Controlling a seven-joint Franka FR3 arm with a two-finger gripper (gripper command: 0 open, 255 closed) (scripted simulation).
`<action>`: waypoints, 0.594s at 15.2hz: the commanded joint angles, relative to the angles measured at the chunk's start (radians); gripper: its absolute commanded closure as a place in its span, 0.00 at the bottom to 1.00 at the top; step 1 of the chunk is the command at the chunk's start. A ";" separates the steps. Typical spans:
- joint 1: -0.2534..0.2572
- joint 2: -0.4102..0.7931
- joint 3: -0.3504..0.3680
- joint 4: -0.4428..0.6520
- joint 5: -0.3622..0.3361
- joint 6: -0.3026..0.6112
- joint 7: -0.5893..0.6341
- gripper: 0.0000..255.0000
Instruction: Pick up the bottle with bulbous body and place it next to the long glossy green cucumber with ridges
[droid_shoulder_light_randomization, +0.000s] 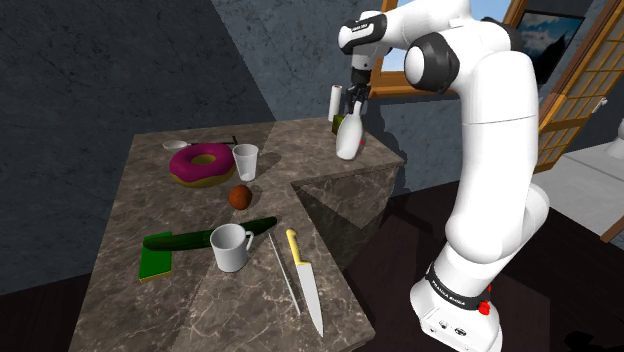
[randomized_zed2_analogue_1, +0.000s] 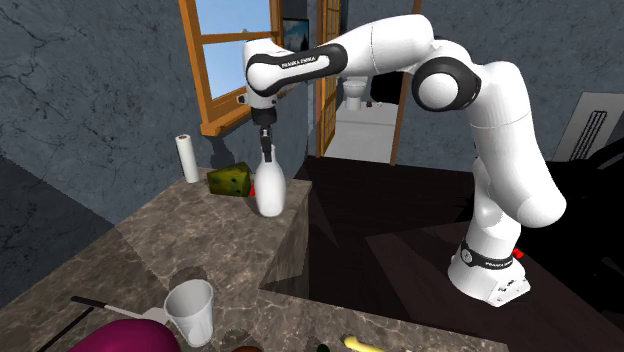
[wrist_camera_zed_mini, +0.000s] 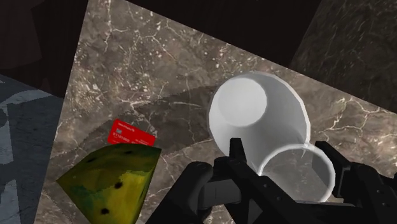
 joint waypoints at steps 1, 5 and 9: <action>-0.002 -0.003 -0.001 0.026 -0.002 -0.028 0.003 1.00; -0.008 -0.003 -0.003 0.080 -0.003 -0.082 0.006 1.00; -0.016 0.003 -0.004 0.143 -0.002 -0.138 0.008 1.00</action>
